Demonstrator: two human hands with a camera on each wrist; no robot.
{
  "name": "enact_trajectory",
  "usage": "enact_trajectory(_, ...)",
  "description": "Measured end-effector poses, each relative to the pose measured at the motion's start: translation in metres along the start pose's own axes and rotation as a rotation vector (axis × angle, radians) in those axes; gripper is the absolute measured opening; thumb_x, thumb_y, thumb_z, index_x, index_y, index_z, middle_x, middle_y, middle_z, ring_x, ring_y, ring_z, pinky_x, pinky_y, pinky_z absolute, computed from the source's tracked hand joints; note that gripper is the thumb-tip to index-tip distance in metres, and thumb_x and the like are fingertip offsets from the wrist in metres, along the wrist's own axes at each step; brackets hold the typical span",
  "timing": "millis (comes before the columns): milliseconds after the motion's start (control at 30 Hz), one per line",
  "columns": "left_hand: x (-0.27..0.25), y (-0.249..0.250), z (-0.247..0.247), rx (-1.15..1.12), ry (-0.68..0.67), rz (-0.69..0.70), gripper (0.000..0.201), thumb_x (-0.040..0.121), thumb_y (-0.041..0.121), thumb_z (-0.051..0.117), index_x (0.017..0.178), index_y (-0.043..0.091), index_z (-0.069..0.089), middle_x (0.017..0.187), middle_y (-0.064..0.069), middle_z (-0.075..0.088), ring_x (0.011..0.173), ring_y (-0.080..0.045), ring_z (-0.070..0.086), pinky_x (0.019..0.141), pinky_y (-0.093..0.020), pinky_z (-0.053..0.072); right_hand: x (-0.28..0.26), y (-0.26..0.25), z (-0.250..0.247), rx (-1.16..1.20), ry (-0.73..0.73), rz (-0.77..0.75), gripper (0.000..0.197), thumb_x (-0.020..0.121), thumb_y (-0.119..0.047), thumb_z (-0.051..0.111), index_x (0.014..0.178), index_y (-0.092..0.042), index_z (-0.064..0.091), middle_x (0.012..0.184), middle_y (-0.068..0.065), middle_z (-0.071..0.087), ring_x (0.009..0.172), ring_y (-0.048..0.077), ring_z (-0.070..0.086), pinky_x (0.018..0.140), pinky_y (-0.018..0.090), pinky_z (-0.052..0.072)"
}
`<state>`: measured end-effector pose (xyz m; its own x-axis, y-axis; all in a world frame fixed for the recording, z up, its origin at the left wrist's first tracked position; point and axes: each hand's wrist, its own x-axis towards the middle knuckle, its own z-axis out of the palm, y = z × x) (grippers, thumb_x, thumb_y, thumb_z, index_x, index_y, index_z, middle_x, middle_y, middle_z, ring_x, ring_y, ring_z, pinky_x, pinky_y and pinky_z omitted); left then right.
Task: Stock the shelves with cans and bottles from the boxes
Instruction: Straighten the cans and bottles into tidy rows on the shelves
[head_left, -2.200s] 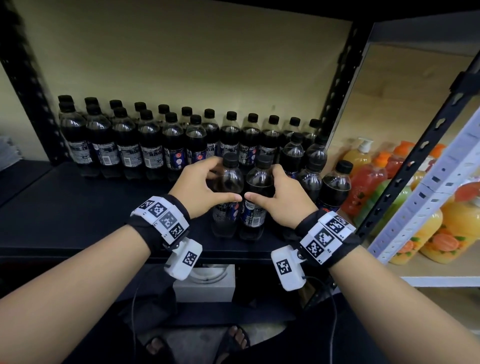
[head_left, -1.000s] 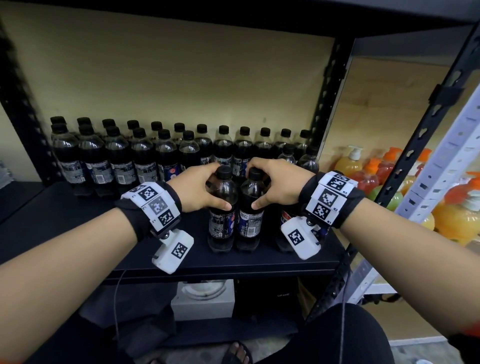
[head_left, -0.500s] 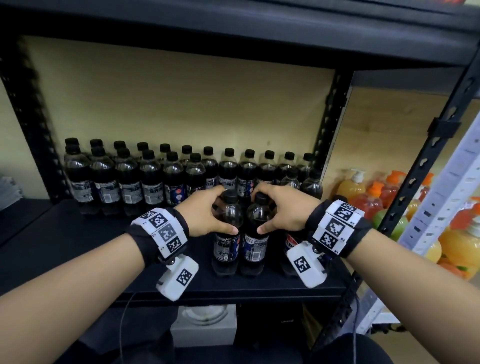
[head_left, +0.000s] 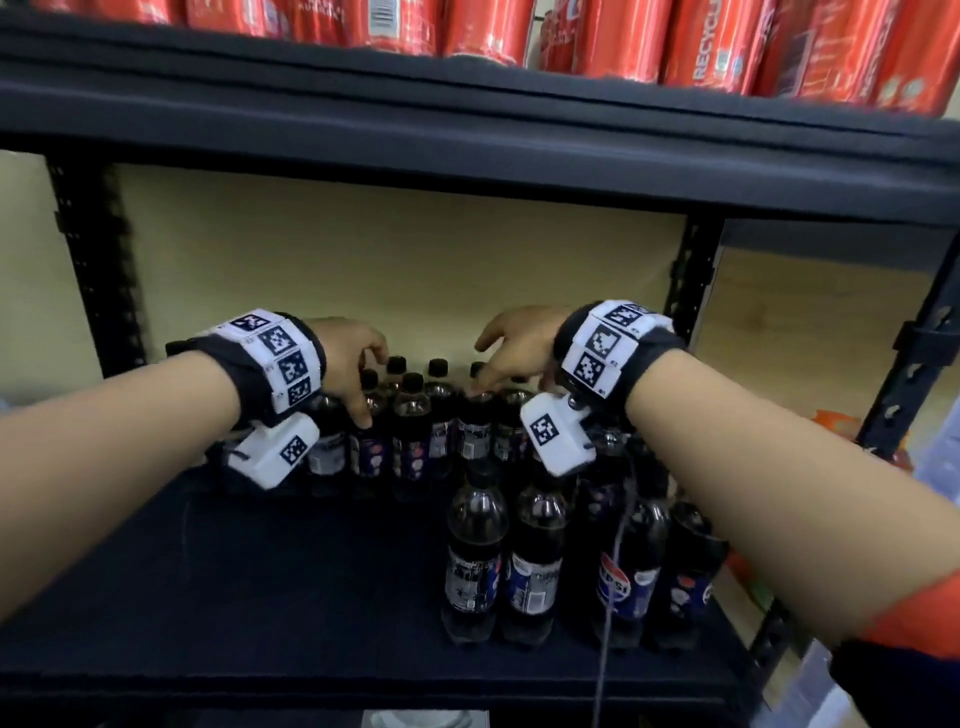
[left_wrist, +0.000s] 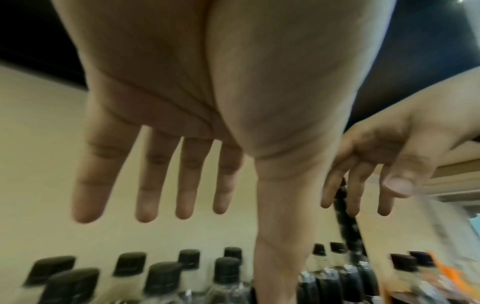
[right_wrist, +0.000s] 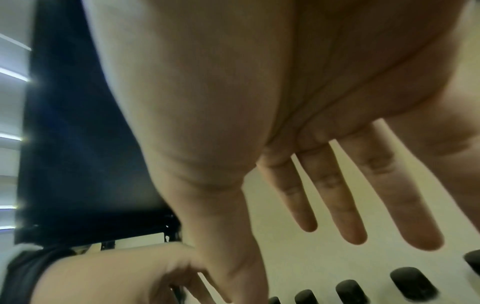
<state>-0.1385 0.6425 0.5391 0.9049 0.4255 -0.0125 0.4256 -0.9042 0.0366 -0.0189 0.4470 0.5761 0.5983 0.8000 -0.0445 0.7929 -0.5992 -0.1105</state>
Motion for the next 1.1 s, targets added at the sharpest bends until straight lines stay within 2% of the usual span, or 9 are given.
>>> enact_trajectory(300, 0.056, -0.029, 0.005, -0.109, 0.097, -0.042, 0.075, 0.067, 0.034, 0.092, 0.133, 0.023, 0.058, 0.119, 0.003, 0.065, 0.102, -0.019, 0.062, 0.087, -0.03, 0.052, 0.143, -0.03, 0.013, -0.173, -0.044, 0.065, 0.086, 0.021, -0.062, 0.086, 0.097, -0.024, 0.078, 0.083, -0.004, 0.077, 0.072, 0.025, 0.076, 0.071, 0.051, 0.062)
enact_trajectory(467, 0.077, -0.031, 0.024, -0.116, 0.071, -0.025, 0.076, 0.064, 0.03, 0.093, 0.132, 0.02, 0.06, 0.12, 0.001, 0.067, 0.097, -0.019, 0.063, 0.087, -0.032, 0.056, 0.161, -0.036, 0.035, -0.12, -0.095, -0.02, 0.065, 0.055, -0.043, 0.091, 0.108, -0.011, 0.074, 0.094, 0.005, 0.073, 0.082, 0.022, 0.07, 0.079, 0.038, 0.06)
enact_trajectory(667, 0.101, -0.03, 0.038, -0.051, 0.008, -0.021, 0.061, 0.063, 0.031, 0.094, 0.117, 0.016, 0.069, 0.109, 0.0, 0.072, 0.09, -0.02, 0.066, 0.078, -0.029, 0.056, 0.204, -0.032, 0.058, -0.123, -0.151, -0.066, 0.078, 0.041, -0.057, 0.086, 0.103, -0.011, 0.077, 0.092, 0.015, 0.075, 0.072, 0.007, 0.045, 0.056, 0.024, 0.049)
enact_trajectory(700, 0.104, -0.028, 0.04, -0.037, -0.01, -0.017, 0.056, 0.064, 0.031, 0.094, 0.113, 0.015, 0.071, 0.106, -0.001, 0.073, 0.09, -0.021, 0.068, 0.077, -0.029, 0.057, 0.207, -0.033, 0.062, -0.149, -0.159, -0.063, 0.071, 0.047, -0.052, 0.088, 0.104, -0.011, 0.077, 0.099, 0.017, 0.074, 0.094, 0.043, 0.066, 0.051, 0.021, 0.046)
enact_trajectory(800, 0.112, -0.025, 0.049, 0.022, -0.088, -0.056, 0.046, 0.066, 0.03, 0.093, 0.104, 0.014, 0.073, 0.098, -0.002, 0.074, 0.089, -0.022, 0.07, 0.072, -0.028, 0.056, 0.212, -0.031, 0.073, -0.17, -0.19, -0.097, 0.045, 0.068, -0.034, 0.091, 0.104, -0.012, 0.079, 0.106, 0.016, 0.073, 0.063, 0.015, 0.06, 0.041, 0.016, 0.041)
enact_trajectory(833, 0.12, -0.028, 0.052, 0.046, -0.111, -0.082, 0.041, 0.066, 0.03, 0.093, 0.099, 0.015, 0.074, 0.091, 0.0, 0.073, 0.082, -0.02, 0.07, 0.066, -0.025, 0.054, 0.21, -0.03, 0.076, -0.165, -0.178, -0.116, 0.043, 0.07, -0.032, 0.091, 0.105, -0.01, 0.078, 0.107, 0.016, 0.073, 0.093, 0.032, 0.073, 0.043, 0.017, 0.043)
enact_trajectory(867, 0.126, -0.031, 0.055, 0.05, -0.119, -0.098, 0.036, 0.065, 0.032, 0.094, 0.092, 0.017, 0.075, 0.082, 0.003, 0.071, 0.072, -0.016, 0.068, 0.058, -0.02, 0.05, 0.21, -0.028, 0.079, -0.127, -0.179, -0.11, 0.043, 0.071, -0.029, 0.09, 0.106, -0.007, 0.076, 0.105, 0.017, 0.074, 0.075, 0.006, 0.044, 0.049, 0.019, 0.047)
enact_trajectory(967, 0.153, -0.044, 0.064, 0.116, -0.16, -0.132, 0.036, 0.057, 0.044, 0.097, 0.075, 0.022, 0.076, 0.071, 0.009, 0.069, 0.042, -0.002, 0.054, 0.04, -0.012, 0.038, 0.2, -0.028, 0.079, -0.091, -0.231, -0.15, 0.047, 0.064, -0.036, 0.094, 0.099, -0.01, 0.077, 0.084, 0.007, 0.076, 0.069, 0.018, 0.06, 0.068, 0.033, 0.057)
enact_trajectory(1100, 0.158, -0.048, 0.068, 0.164, -0.216, -0.115, 0.042, 0.044, 0.05, 0.098, 0.067, 0.025, 0.074, 0.07, 0.008, 0.072, 0.055, -0.008, 0.063, 0.046, -0.014, 0.045, 0.191, -0.03, 0.086, -0.09, -0.263, -0.155, 0.057, 0.045, -0.049, 0.097, 0.092, -0.024, 0.076, 0.082, -0.001, 0.077, 0.08, 0.025, 0.075, 0.081, 0.046, 0.062)
